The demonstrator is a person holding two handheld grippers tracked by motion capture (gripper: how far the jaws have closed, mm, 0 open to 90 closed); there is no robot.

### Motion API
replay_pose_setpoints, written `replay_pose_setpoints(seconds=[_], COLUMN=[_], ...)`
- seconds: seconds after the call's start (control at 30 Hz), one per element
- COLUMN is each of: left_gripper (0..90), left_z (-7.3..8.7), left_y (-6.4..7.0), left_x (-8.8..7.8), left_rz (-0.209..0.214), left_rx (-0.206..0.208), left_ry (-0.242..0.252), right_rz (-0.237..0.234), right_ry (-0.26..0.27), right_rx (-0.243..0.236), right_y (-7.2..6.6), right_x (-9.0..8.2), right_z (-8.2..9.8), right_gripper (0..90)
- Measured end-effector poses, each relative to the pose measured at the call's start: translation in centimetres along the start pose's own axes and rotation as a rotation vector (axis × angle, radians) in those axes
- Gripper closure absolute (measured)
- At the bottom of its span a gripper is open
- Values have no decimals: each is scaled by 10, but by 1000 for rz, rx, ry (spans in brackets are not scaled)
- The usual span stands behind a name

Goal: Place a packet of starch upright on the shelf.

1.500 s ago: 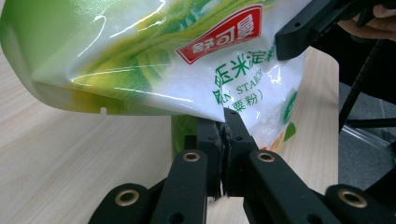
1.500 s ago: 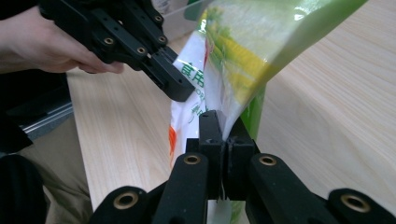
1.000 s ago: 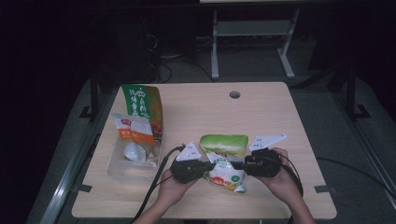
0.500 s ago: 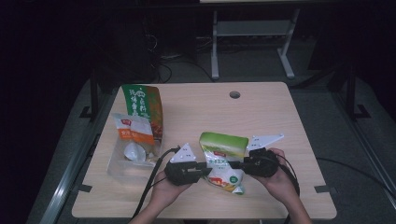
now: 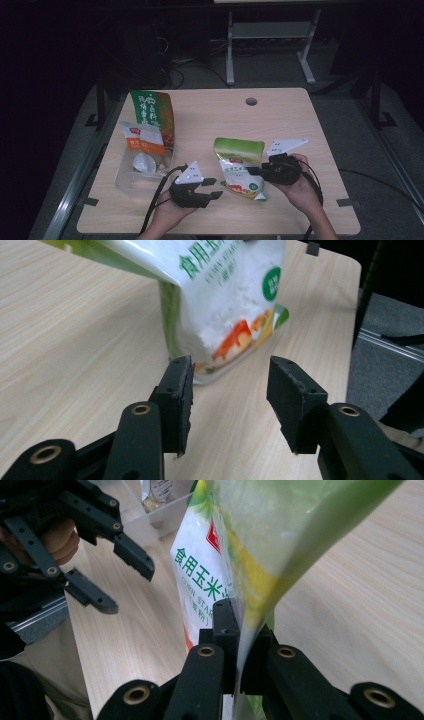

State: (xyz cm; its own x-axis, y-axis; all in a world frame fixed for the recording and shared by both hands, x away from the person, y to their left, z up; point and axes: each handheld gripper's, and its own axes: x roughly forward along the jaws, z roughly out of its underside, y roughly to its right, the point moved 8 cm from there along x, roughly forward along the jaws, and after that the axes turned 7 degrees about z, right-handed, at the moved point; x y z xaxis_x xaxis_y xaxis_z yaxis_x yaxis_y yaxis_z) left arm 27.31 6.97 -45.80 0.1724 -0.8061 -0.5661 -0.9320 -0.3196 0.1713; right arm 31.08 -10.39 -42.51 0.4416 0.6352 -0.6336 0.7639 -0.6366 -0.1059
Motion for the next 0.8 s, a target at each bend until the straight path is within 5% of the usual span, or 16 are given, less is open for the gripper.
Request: replay_pose_setpoints(seconds=[0.8], left_gripper=[391], left_z=[19], left_y=[14], left_x=[-11], left_rz=[29], left_rx=[15], left_ry=[-6], right_rz=[-35], right_ry=[-7], right_rx=[-66], right_y=[-2], right_x=[8], right_z=[-61], right_gripper=[879])
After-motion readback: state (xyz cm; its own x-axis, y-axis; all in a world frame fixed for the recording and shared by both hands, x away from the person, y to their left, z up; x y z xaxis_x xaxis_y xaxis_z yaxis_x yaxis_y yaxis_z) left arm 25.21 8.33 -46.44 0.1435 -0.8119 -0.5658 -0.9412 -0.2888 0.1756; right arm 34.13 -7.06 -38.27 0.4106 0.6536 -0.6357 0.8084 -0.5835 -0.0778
